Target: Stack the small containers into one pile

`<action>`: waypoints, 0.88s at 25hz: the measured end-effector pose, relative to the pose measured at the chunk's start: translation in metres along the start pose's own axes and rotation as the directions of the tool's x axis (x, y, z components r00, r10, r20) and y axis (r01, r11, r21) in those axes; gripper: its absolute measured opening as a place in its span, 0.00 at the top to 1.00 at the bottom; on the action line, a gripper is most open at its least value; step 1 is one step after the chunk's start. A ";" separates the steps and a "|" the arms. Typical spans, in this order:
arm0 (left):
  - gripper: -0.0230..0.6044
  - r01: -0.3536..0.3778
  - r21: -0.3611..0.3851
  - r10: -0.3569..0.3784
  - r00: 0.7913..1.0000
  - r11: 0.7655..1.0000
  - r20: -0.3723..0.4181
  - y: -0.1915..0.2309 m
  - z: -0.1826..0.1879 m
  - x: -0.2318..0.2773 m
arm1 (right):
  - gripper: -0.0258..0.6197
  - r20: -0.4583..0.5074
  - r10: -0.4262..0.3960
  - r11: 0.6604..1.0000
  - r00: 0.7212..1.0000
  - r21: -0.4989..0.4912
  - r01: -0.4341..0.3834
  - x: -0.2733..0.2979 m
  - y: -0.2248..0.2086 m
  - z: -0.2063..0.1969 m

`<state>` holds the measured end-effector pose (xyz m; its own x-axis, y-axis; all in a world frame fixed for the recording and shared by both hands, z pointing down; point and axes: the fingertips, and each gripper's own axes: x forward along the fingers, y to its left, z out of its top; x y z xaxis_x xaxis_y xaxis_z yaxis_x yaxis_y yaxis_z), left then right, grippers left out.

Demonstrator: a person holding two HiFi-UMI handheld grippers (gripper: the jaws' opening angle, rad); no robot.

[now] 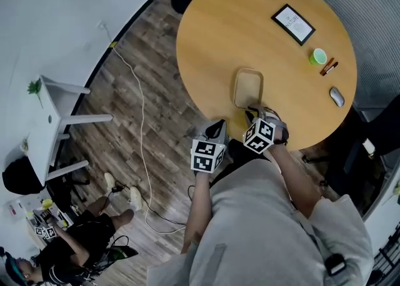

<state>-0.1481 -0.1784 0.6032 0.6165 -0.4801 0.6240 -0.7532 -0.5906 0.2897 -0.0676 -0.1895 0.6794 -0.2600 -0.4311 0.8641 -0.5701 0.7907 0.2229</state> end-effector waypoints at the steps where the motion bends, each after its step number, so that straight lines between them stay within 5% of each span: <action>1: 0.96 0.008 0.012 -0.008 1.000 1.000 -0.003 -0.001 0.003 0.003 | 0.86 0.022 0.008 0.998 1.000 0.070 -0.010 -0.004 -0.002 0.000; 4: 0.96 0.030 0.053 -0.029 1.000 0.998 -0.008 -0.003 0.015 0.010 | 0.86 0.088 0.007 0.964 0.996 0.264 -0.031 -0.019 -0.013 0.001; 10: 0.96 0.075 0.097 -0.075 0.997 0.993 0.004 -0.010 0.030 0.022 | 0.87 0.157 -0.078 0.875 0.984 0.485 -0.009 -0.041 -0.033 -0.010; 16: 0.96 0.139 0.151 -0.139 0.990 0.979 -0.011 -0.023 0.035 0.031 | 0.88 0.195 -0.166 0.762 0.967 0.647 0.000 -0.061 -0.036 -0.024; 22: 0.96 0.186 0.174 -0.184 0.982 0.967 -0.032 -0.029 0.029 0.033 | 0.89 0.192 -0.243 0.688 0.951 0.725 0.030 -0.078 -0.033 -0.036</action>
<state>-0.0992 -0.1961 0.5941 0.7367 -0.3424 0.5832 -0.5734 -0.7733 0.2704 -0.0006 -0.1668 0.6206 -0.2581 -0.6855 0.6808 -0.9650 0.2165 -0.1479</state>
